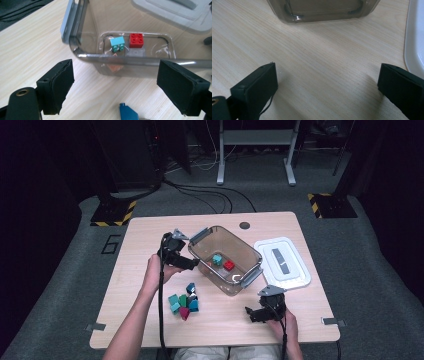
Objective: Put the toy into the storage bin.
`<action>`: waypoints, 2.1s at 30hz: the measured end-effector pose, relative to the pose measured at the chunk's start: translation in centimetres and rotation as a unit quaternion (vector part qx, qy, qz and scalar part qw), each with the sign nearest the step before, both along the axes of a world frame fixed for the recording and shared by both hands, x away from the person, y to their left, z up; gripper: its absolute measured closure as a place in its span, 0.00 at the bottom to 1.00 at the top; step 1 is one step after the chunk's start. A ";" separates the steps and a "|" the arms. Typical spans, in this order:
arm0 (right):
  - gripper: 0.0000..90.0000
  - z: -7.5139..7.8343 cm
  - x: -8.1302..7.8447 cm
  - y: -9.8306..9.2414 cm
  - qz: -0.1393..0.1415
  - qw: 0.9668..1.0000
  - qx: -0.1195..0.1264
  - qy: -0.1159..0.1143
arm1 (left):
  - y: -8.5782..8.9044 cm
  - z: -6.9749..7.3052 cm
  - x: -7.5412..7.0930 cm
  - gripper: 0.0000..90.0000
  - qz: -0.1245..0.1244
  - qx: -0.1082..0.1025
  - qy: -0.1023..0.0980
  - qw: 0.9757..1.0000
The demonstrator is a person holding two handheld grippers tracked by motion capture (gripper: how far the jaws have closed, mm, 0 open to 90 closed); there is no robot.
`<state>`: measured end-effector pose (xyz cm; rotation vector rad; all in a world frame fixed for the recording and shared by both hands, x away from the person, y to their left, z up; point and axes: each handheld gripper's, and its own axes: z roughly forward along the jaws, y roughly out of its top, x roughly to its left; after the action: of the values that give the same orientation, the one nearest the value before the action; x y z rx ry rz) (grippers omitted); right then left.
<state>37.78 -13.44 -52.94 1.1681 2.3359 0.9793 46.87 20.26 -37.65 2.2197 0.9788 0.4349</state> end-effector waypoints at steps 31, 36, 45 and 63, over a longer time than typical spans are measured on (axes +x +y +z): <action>0.02 0.0 0.0 0.0 0.000 1.000 0.000 0.000 | 4.5 -7.6 -3.8 0.13 0.031 -0.009 0.045 0.998; 0.02 0.0 0.0 0.0 0.000 1.000 0.000 0.000 | 5.9 -8.6 -4.8 0.13 0.045 -0.010 0.048 0.998; 0.02 0.0 0.0 0.0 0.000 1.000 0.000 0.000 | 8.0 -10.8 -5.9 0.14 0.078 -0.005 0.065 0.995; 0.02 0.0 0.0 0.0 0.000 1.000 0.000 0.000 | 8.1 -12.9 -5.0 0.15 0.089 -0.003 0.065 0.994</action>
<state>37.78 -13.44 -52.94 1.1684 2.3357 0.9792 41.84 28.32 -50.51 2.1856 1.2526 0.3697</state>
